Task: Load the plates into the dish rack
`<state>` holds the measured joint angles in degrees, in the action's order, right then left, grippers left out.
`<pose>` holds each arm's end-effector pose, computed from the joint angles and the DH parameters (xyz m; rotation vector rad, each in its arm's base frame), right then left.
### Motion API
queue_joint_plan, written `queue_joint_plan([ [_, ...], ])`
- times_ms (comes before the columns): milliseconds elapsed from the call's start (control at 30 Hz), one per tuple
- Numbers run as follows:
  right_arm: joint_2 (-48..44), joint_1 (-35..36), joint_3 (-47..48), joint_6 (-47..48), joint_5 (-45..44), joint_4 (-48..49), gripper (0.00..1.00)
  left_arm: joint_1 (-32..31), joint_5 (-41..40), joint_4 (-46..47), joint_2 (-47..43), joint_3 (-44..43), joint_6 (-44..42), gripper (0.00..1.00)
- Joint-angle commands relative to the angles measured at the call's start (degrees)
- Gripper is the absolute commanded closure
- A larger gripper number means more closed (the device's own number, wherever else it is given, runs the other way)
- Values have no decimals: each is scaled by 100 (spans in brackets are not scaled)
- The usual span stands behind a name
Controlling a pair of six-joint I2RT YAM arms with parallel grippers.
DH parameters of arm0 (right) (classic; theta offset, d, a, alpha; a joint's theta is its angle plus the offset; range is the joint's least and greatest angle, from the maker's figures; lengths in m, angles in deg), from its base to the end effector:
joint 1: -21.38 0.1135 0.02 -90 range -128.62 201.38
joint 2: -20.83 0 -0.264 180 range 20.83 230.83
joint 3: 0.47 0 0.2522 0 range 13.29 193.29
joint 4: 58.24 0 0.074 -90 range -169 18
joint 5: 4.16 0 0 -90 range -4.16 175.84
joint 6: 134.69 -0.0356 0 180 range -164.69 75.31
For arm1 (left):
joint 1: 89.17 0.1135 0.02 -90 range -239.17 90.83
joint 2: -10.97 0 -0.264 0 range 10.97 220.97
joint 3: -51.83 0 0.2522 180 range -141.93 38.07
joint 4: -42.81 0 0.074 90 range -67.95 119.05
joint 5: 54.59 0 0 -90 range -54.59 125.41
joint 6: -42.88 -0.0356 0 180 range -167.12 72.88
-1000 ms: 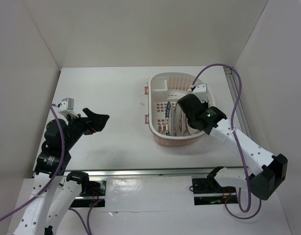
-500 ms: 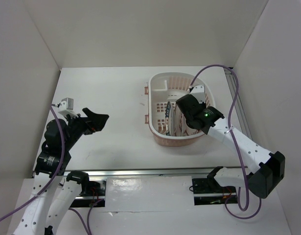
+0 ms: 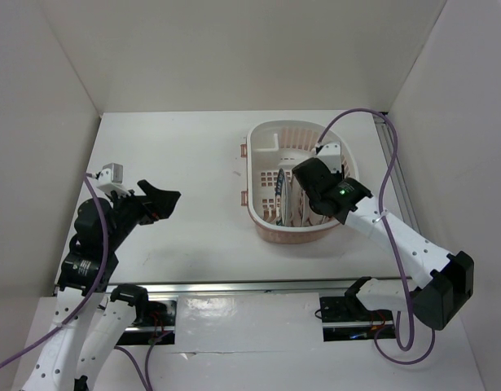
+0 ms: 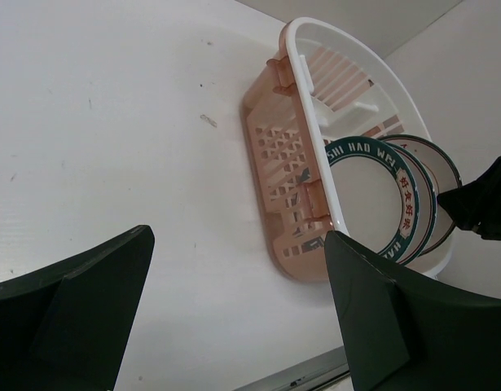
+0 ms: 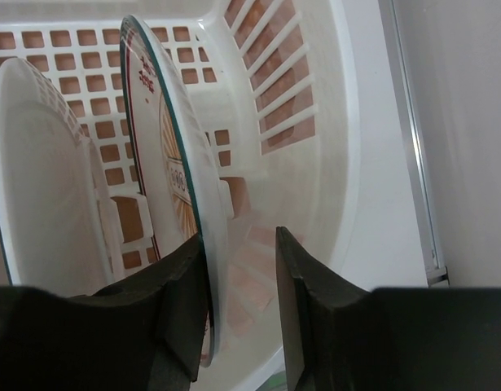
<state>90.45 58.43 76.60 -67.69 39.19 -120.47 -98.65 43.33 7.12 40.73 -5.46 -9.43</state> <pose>0.2031 0.1209 0.3133 0.0296 2.2046 -0.4686 0.1201 -0.0250 0.3456 -0.3271 1.7361 -0.7235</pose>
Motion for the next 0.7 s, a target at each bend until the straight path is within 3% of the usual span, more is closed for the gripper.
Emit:
queue_joint_plan([
  [0, -2, 47, 112, -169, -142, 49, 57, -19, -28, 137, -58, -279, -95, 0],
  [200, -54, 284, 287, -468, -265, -286, 47, -19, -28, 137, -58, -279, -95, 0],
  [367, -54, 390, 401, -749, -414, -610, 28, -19, -28, 137, -58, -279, -95, 0],
  [467, 59, 512, 559, -941, -502, -874, 9, -19, -28, 137, -58, -279, -95, 0],
  [667, 113, 811, 1051, -1372, -775, -1428, 0, -19, -28, 137, -58, -279, -95, 0],
])
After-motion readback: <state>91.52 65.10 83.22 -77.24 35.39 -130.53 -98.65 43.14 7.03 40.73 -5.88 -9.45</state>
